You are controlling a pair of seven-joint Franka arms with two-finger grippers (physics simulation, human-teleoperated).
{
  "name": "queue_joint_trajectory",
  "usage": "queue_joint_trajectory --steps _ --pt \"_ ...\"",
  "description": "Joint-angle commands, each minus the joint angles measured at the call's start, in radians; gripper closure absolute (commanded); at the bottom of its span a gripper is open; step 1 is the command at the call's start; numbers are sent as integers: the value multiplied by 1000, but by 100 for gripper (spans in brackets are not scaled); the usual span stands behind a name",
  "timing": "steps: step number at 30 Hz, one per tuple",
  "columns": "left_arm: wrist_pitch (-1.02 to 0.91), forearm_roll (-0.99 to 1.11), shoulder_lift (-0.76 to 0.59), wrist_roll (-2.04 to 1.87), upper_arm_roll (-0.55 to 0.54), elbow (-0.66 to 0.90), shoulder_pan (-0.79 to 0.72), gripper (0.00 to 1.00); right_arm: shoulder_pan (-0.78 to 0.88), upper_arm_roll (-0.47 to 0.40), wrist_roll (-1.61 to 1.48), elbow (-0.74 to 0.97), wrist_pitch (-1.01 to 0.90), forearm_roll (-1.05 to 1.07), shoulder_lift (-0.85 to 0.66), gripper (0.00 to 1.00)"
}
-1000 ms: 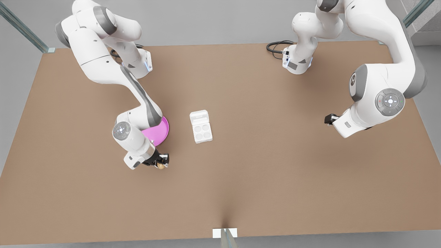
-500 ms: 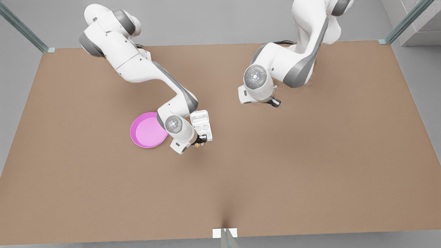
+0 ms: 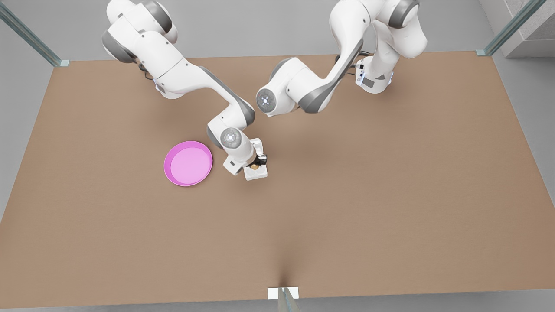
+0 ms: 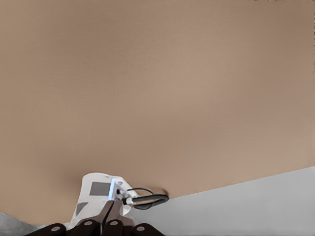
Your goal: Pack egg into the box and close the box lid
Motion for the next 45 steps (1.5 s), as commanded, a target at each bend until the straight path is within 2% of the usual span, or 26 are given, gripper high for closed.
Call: queue_joint_trajectory --steps 1,2,5,7,9,10,11,12,13,14,15,18,20,22,24,26,45 --pt "24 -37 5 -349 0 0 -5 79 1 1 222 -24 56 -7 -7 32" --pt "24 -36 5 -349 0 0 -5 79 1 1 221 -24 56 -7 -13 0" --pt "23 -34 5 -349 2 0 -2 79 1 0 219 2 56 -7 -13 0" --pt "20 -34 5 -350 2 0 0 79 -19 -11 150 97 53 -12 -8 0" --pt "37 -67 21 -392 2 7 -16 79 -121 -14 -225 281 -3 -10 9 0" --pt "87 -114 44 -475 0 14 -22 79 -170 -13 -350 343 -82 -10 7 0" --pt "170 -159 58 -561 -2 14 -34 79 -213 -8 -370 400 -261 -9 -8 0" --pt "205 -188 64 -599 -2 14 -52 79 -254 -6 -451 550 -525 -9 -19 0" --pt "291 -226 73 -712 -2 14 -54 79 -295 -72 -597 593 -692 -12 -100 0" --pt "339 -254 94 -787 -2 37 -60 79 -315 -184 -696 535 -752 -14 -203 0" --pt "403 -286 145 -867 -3 83 -66 79 -335 -226 -663 441 -803 -61 -329 0" --pt "685 -298 208 -1096 -5 89 -101 79 -384 -226 -585 469 -901 -55 -315 0" --pt "790 -297 245 -1131 -5 89 -103 79 -391 -221 -601 479 -918 -133 -298 0" --pt "885 -297 289 -1130 -6 89 -108 79 -414 -221 -601 489 -971 -15 -298 0" --pt "978 -274 321 -1113 -5 89 -106 79 -420 -224 -601 493 -988 -20 -298 0" --pt "983 -202 320 -1070 -5 89 -108 79 -424 -224 -601 495 -988 -15 -298 0" --pt "983 -153 340 -1061 29 88 -91 79 -430 -223 -594 496 -1013 -69 -298 0"
